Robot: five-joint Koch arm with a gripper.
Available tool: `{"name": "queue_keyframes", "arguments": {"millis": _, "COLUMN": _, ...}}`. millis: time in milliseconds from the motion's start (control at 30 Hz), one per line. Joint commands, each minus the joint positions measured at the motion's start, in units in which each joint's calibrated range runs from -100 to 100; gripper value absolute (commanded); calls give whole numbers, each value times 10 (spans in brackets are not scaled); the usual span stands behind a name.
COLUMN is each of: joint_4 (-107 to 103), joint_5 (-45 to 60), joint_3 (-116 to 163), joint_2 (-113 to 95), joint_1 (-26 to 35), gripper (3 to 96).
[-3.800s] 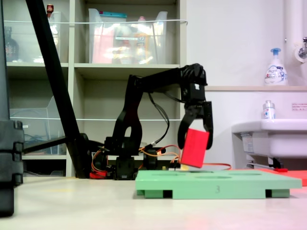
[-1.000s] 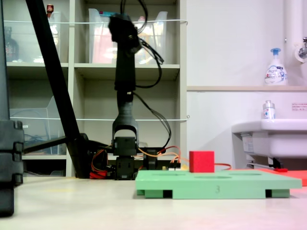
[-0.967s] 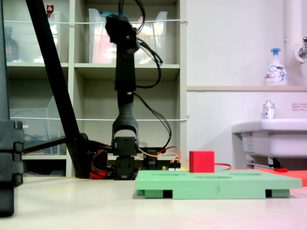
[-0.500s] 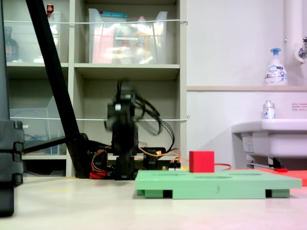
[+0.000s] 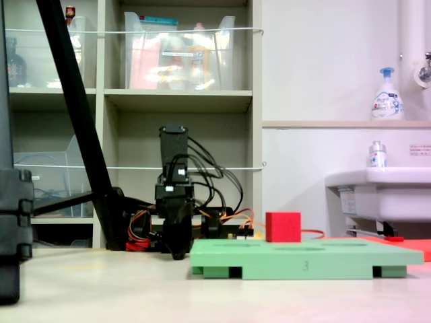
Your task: Put the square block into the corresponding hole
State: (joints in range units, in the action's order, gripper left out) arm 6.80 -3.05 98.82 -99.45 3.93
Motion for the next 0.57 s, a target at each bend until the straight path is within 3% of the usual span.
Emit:
{"name": "queue_keyframes", "arguments": {"millis": 33, "joint_4": -60, "joint_5": 2, "joint_3": 12, "joint_2": -5, "joint_1": 3, "gripper": 490}}
{"name": "queue_keyframes", "arguments": {"millis": 567, "joint_4": -57, "joint_5": 2, "joint_3": 12, "joint_2": -5, "joint_1": 2, "gripper": 493}}
